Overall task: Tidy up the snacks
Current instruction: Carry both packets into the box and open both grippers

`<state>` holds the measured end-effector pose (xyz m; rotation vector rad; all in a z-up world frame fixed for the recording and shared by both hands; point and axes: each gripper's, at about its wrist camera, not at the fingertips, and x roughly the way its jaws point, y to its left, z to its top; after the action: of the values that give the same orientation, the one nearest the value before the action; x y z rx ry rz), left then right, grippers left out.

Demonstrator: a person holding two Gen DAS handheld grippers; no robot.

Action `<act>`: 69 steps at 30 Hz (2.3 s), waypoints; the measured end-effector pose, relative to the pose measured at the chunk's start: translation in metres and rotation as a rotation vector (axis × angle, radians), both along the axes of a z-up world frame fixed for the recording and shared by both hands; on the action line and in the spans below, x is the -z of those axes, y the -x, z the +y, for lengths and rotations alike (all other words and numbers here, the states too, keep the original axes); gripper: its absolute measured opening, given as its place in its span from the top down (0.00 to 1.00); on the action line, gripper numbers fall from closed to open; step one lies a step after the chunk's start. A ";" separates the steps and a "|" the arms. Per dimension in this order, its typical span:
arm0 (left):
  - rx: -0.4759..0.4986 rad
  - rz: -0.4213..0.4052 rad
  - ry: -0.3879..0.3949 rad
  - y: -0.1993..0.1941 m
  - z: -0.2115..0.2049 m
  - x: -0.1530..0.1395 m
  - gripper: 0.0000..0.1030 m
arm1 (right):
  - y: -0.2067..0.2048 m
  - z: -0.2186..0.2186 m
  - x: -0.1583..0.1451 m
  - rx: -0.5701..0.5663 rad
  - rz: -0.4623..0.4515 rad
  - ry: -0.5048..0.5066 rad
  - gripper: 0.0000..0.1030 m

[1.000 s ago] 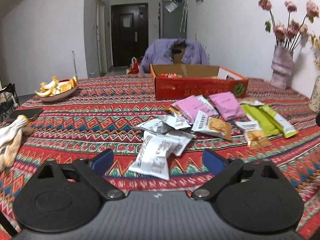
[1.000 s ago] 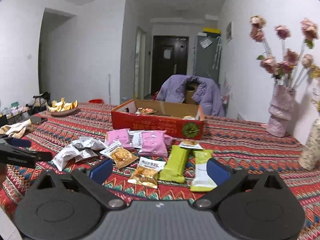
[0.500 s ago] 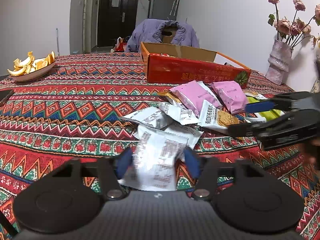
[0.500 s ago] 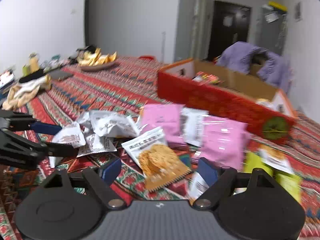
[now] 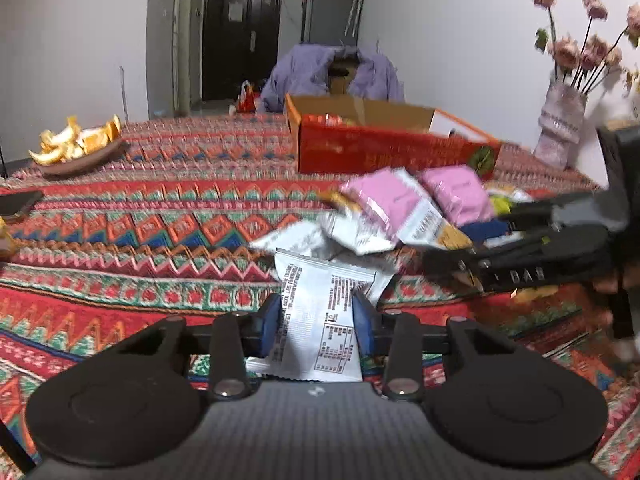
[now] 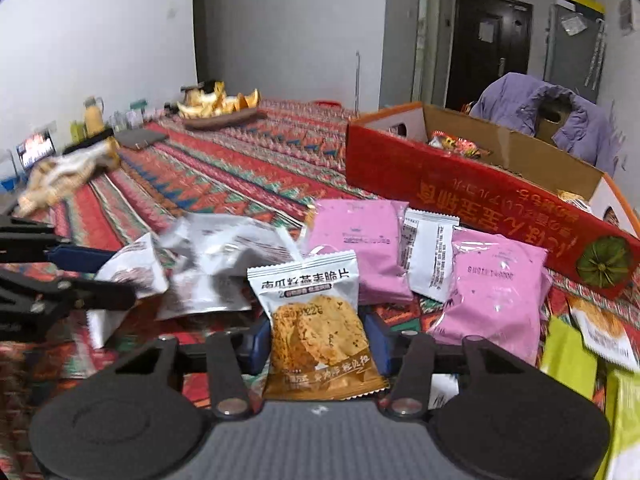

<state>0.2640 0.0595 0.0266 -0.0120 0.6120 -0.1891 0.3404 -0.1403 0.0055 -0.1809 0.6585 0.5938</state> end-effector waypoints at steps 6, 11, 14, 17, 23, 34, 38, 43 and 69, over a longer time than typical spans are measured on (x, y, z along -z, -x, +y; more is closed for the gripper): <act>0.002 -0.058 0.055 0.038 -0.014 -0.038 0.62 | 0.069 -0.039 -0.033 0.093 -0.075 -0.084 0.55; 0.057 -0.082 0.087 0.055 -0.040 -0.053 0.62 | 0.111 -0.081 -0.046 0.188 -0.100 -0.104 0.55; 0.080 -0.086 0.097 0.051 -0.055 -0.064 0.62 | 0.124 -0.110 -0.056 0.237 -0.113 -0.132 0.55; 0.156 -0.024 0.171 0.019 -0.063 -0.086 0.62 | 0.118 -0.136 -0.075 0.245 -0.128 -0.168 0.55; 0.146 0.011 0.165 -0.092 -0.085 -0.139 0.62 | 0.054 -0.174 -0.134 0.258 -0.144 -0.233 0.55; 0.005 0.126 0.093 -0.341 -0.132 -0.140 0.62 | -0.222 -0.189 -0.168 0.335 0.117 -0.342 0.55; -0.018 0.177 0.064 -0.412 -0.141 -0.110 0.62 | -0.318 -0.163 -0.125 0.400 0.232 -0.308 0.55; -0.033 0.277 0.061 -0.477 -0.144 -0.054 0.62 | -0.392 -0.136 -0.051 0.473 0.342 -0.224 0.55; -0.048 0.130 -0.124 -0.331 -0.079 -0.141 0.15 | -0.258 -0.153 -0.154 0.436 0.171 -0.051 0.16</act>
<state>0.5955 -0.0193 0.1677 0.0808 0.7512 -0.1043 0.5984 -0.2928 0.1591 0.0635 0.8184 0.2062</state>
